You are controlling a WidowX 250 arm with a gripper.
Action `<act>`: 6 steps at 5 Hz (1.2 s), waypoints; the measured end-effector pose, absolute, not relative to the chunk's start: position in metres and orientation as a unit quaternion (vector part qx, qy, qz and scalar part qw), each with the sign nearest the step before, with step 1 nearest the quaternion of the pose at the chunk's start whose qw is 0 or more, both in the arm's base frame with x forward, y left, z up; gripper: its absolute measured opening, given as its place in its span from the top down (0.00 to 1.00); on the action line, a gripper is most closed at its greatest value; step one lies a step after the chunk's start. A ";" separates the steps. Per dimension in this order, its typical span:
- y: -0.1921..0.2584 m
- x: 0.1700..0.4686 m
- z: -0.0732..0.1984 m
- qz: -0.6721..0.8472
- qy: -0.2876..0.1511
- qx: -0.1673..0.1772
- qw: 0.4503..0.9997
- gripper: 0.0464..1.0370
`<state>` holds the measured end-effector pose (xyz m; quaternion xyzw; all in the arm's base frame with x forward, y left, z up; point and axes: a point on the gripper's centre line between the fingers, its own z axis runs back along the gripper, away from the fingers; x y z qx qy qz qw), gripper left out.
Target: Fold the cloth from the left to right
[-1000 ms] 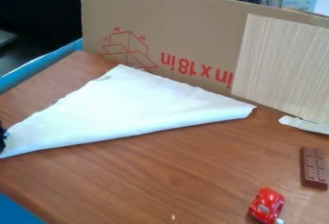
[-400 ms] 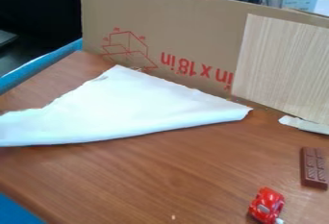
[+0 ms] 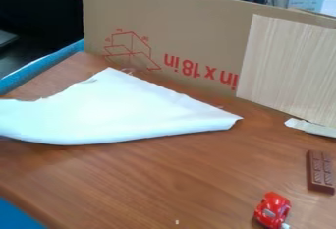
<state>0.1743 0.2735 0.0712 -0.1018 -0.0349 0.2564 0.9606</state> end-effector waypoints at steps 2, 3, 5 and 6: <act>0.256 0.173 0.069 0.231 -0.025 -0.142 0.962 1.00; 0.222 0.185 0.082 0.201 -0.054 -0.153 0.966 1.00; 0.161 0.229 0.103 0.188 -0.051 -0.176 0.965 1.00; 0.131 0.259 0.110 0.214 -0.032 -0.172 0.961 1.00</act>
